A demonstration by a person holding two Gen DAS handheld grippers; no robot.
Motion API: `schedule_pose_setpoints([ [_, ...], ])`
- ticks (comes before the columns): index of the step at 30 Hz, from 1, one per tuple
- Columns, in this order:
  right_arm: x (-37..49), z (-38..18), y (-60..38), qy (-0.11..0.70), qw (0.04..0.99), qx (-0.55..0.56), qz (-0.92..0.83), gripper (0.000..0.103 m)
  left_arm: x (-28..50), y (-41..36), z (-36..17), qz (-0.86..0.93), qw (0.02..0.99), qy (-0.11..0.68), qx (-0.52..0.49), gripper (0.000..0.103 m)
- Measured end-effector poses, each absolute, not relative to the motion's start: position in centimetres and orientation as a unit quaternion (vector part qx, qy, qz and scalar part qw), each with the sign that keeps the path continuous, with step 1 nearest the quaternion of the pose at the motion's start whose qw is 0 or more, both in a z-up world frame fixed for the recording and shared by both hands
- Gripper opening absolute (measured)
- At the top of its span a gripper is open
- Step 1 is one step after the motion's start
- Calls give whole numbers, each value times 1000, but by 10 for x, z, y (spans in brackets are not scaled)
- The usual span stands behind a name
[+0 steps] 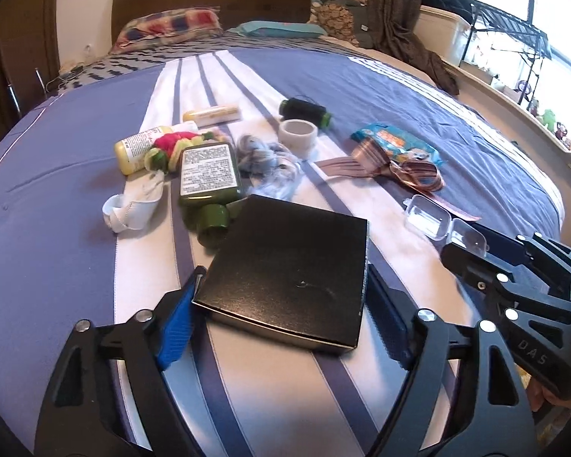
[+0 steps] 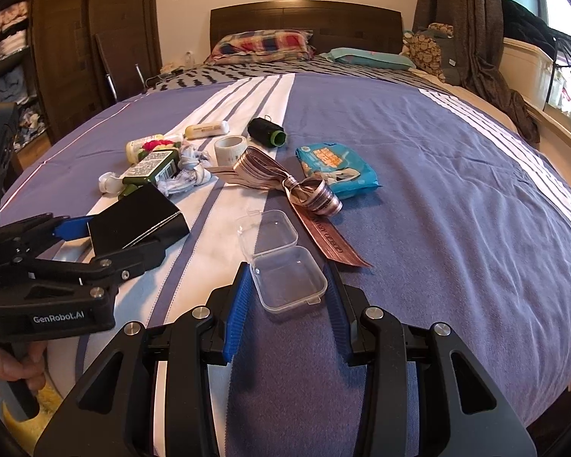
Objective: Collect trash
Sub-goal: 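Grasp the black square case with the left tool while the right tool grasps the clear plastic box, then lower both held items into the floor bin and open both tools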
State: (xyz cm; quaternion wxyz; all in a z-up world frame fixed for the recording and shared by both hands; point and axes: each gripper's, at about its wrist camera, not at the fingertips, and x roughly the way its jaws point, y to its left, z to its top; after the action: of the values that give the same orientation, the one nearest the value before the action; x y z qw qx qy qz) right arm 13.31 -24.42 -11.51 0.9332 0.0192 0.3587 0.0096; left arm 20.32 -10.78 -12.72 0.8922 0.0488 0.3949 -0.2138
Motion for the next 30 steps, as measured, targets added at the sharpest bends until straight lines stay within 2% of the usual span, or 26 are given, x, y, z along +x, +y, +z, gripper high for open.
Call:
schedule_pose_setpoints([
  [13,82,-116,-230,360,933,13,12,39,132,-83,-123,-250,882,399,20,75],
  [21,25,-112,-217,364,931,14,36,39,62,-56,-121,-253,884,393,-11,75],
  [30,-22,-137,-211,427,902,25,60,39,10,-40,-157,-214,867,451,1,75],
])
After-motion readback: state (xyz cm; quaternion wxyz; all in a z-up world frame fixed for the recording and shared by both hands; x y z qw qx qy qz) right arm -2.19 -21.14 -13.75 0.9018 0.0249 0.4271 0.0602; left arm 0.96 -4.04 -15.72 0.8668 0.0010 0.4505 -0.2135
